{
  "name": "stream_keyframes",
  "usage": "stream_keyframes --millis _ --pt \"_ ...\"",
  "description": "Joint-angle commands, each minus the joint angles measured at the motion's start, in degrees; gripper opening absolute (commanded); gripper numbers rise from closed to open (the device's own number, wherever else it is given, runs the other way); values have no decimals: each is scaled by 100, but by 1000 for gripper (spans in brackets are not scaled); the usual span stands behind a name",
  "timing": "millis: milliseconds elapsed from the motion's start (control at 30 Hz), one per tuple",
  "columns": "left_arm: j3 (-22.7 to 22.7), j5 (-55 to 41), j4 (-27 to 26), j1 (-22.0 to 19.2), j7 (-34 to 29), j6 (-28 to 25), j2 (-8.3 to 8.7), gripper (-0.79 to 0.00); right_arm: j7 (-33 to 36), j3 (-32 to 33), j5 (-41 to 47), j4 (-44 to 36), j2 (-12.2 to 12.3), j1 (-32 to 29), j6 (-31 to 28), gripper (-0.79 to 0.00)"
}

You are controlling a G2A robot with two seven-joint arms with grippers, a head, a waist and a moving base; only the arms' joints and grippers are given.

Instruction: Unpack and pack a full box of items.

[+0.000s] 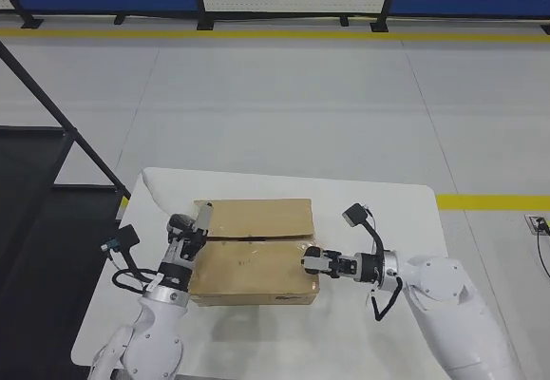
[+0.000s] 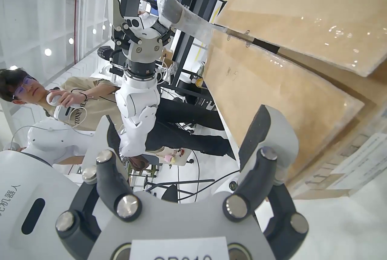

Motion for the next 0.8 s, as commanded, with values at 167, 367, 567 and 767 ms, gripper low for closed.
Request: stream_keyframes --millis 167,367,567,767 --pt "218 443 148 -119 -71 56 -45 0 10 76 98 69 59 -28 -33 0" --pt "430 808 240 -182 -59 109 -93 0 -5 47 148 165 89 5 -68 0" --pt "600 980 467 -367 -141 154 -150 0 -27 25 179 250 121 27 -105 0" --pt "810 1127 655 -573 -256 210 -216 0 -56 25 210 314 157 10 -154 0"
